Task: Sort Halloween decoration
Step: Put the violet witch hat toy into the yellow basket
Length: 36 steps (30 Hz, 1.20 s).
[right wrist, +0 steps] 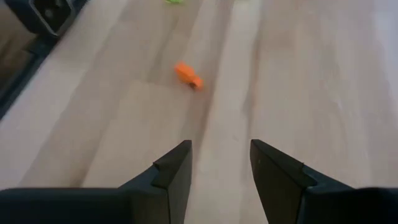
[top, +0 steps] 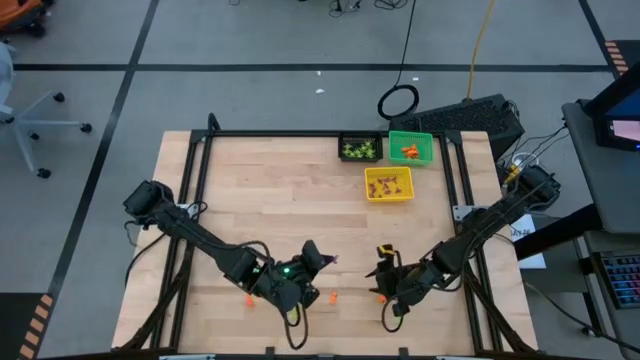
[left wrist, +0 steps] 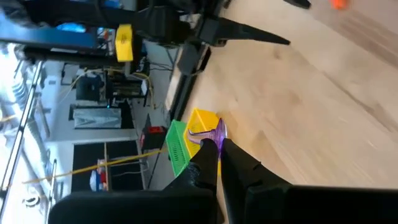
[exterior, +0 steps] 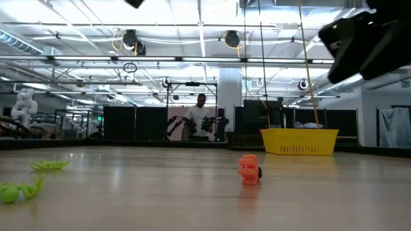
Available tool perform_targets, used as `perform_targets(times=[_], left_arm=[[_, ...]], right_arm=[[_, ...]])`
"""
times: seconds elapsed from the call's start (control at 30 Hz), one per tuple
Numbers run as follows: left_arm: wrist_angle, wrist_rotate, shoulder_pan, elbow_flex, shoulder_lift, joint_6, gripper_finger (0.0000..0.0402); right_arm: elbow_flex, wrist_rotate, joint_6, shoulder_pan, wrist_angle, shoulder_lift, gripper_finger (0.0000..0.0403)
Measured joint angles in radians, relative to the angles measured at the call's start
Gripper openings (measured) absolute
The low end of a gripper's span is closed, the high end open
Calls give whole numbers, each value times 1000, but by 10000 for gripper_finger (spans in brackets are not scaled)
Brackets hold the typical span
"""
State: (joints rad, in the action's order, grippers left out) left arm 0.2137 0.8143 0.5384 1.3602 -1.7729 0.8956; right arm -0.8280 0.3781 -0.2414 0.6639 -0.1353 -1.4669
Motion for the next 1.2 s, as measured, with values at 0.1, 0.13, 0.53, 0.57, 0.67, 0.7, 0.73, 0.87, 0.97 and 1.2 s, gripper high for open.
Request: perform_targets(times=[0.1,0.13,0.53,0.57,0.67,0.7,0.73,0.87,0.97,1.2], left_arm=[[-60,-10,-27,0,0,1,6],[-81,-29,-40,0,0,8,6],[-376,-239,-237,0,0,114,5],[-385,-255,-257,0,0,113,5],[-392,-316,-312,0,0,112,5],[-394,-335,-330,0,0,112,5],[-401,-350,-349,0,0,110,5],[-456,-426,-422,0,-13,106,5],[-513,-485,-467,0,-42,104,5],[-576,-536,-520,1,-136,101,5]], right_arm=[[0,50,-65,31,-104,45,151],[0,68,-90,44,-140,59,151],[0,278,-332,208,-397,154,151],[0,289,-341,215,-402,157,151],[0,308,-360,231,-421,160,151],[0,308,-360,234,-422,160,151],[0,308,-360,237,-422,159,151],[0,309,-359,238,-423,159,151],[0,311,-358,237,-423,159,151],[0,311,-362,239,-452,159,151]])
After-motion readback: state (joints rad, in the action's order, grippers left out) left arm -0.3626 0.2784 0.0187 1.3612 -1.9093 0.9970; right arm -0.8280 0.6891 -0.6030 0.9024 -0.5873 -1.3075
